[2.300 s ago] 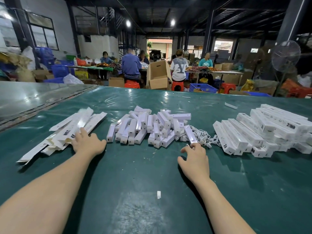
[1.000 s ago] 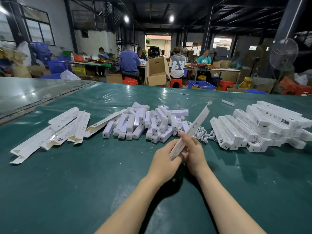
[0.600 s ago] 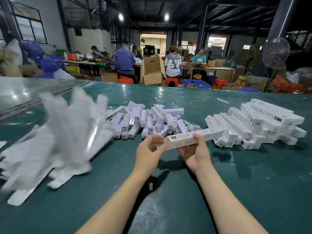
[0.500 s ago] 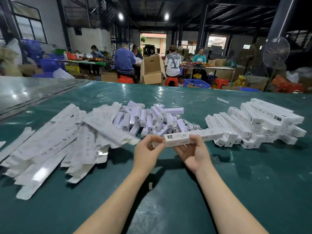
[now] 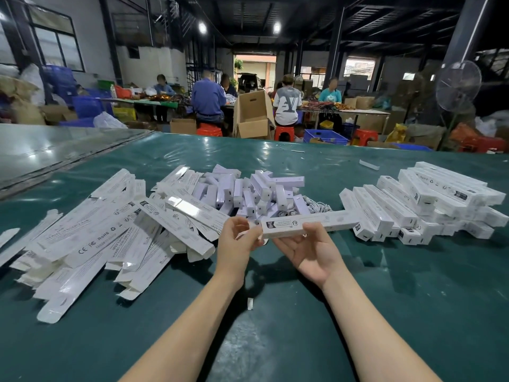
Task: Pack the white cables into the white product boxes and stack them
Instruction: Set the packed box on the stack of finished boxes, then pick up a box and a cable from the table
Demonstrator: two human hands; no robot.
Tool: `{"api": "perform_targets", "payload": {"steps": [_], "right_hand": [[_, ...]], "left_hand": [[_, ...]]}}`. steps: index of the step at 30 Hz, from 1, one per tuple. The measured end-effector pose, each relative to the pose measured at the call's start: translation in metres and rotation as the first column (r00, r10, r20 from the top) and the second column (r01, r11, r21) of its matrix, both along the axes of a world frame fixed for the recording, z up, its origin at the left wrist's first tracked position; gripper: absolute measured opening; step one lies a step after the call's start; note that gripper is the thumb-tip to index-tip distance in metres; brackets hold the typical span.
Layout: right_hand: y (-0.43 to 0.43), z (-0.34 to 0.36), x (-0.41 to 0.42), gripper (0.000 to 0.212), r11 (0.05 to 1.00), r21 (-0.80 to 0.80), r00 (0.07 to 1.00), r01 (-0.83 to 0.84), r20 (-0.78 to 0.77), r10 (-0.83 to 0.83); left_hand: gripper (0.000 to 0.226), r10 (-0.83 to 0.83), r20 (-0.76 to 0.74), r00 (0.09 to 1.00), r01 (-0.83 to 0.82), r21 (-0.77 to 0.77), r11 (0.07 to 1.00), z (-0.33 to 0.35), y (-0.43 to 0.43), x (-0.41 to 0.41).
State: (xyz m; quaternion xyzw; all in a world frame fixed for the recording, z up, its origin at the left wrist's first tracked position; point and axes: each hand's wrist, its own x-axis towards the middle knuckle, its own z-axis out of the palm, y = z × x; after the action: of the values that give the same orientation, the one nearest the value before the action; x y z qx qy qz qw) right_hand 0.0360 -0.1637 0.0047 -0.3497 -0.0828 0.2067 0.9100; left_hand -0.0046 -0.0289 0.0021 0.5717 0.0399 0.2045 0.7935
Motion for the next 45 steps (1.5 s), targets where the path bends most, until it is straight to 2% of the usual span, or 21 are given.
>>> {"api": "perform_targets", "payload": {"steps": [2,3,4,8,11,12,15,16,17,20,22,27,29,32,36,40,45], "right_hand": [[0.0,-0.0001,-0.0001,0.039,0.999,0.03,1.0,0.017,0.001,-0.017],[-0.0008,-0.0006,-0.0001,0.044,0.998,0.051,1.0,0.026,0.001,-0.026],[-0.0013,-0.0009,-0.0002,0.046,0.998,0.055,1.0,0.026,0.004,-0.026],[-0.002,-0.0028,0.0012,0.028,1.0,-0.008,0.999,0.003,0.036,-0.003],[-0.0027,-0.0017,0.001,0.03,1.0,0.019,0.999,0.005,0.035,-0.005],[-0.0028,-0.0003,-0.0004,0.036,0.999,0.035,0.999,0.008,0.036,-0.009],[-0.0029,0.001,0.0002,0.076,0.997,0.072,0.999,0.014,0.028,-0.016],[-0.0027,0.0011,0.0004,0.082,0.997,0.078,0.999,0.009,0.03,-0.012],[-0.0025,0.001,0.001,0.082,0.996,0.084,0.999,-0.001,0.036,-0.002],[-0.0013,0.0008,0.0004,0.06,0.995,0.095,0.998,-0.038,0.048,0.034],[-0.0001,0.0004,-0.0001,0.054,0.993,0.101,0.997,-0.057,0.059,0.051],[0.0009,0.0032,-0.0027,0.065,0.991,0.121,0.998,-0.055,0.036,0.051],[0.001,0.0028,-0.0021,0.075,0.99,0.133,0.999,-0.048,0.018,0.046],[0.0013,0.0025,-0.0023,0.085,0.992,0.119,0.999,-0.048,0.008,0.048],[0.0008,0.0029,-0.0029,0.068,0.992,0.111,0.998,-0.059,0.016,0.057],[0.0014,0.0025,-0.003,0.081,0.992,0.119,0.999,-0.045,0.007,0.045],[-0.0002,0.0036,-0.0045,0.043,0.989,0.13,0.997,-0.077,0.022,0.075]], "left_hand": [[0.014,-0.126,0.044,0.991,0.131,-0.14,0.982,0.0023,-0.0003,-0.0007],[0.017,-0.15,0.048,0.987,0.156,-0.158,0.975,0.0023,-0.0004,-0.001],[0.019,-0.15,0.035,0.988,0.154,-0.152,0.976,0.002,-0.0007,-0.0008],[0.018,-0.088,-0.041,0.995,0.082,-0.132,0.988,0.0007,0.0004,-0.0005],[0.015,-0.053,-0.03,0.998,0.048,-0.147,0.988,0.0014,0.0018,0.0004],[0.015,-0.049,-0.024,0.998,0.045,-0.149,0.988,0.0015,0.0017,0.0005],[0.013,-0.045,-0.026,0.999,0.04,-0.177,0.983,0.0011,0.0025,0.0018],[0.012,-0.042,-0.029,0.999,0.035,-0.194,0.98,0.0009,0.0031,0.0022],[0.011,-0.034,-0.03,0.999,0.028,-0.205,0.978,0.001,0.0036,0.0026],[0.017,-0.006,-0.017,1.0,0.002,-0.211,0.977,0.0009,0.0042,0.0027],[0.021,0.002,-0.003,1.0,-0.003,-0.23,0.973,0.0011,0.0049,0.0027],[0.017,-0.049,0.02,0.999,0.053,-0.33,0.943,0.001,0.0044,0.0041],[0.018,-0.066,0.027,0.997,0.071,-0.339,0.938,0.0005,0.0032,0.0048],[0.019,-0.056,0.028,0.998,0.062,-0.312,0.948,-0.0004,0.0028,0.0049],[0.017,0.003,0.028,1.0,0.003,-0.216,0.976,-0.0019,0.0035,0.0049],[0.015,0.026,0.027,0.999,-0.02,-0.199,0.98,-0.0019,0.0033,0.0053],[0.014,0.018,0.024,1.0,-0.012,-0.225,0.974,-0.0008,0.003,0.0054]]}}
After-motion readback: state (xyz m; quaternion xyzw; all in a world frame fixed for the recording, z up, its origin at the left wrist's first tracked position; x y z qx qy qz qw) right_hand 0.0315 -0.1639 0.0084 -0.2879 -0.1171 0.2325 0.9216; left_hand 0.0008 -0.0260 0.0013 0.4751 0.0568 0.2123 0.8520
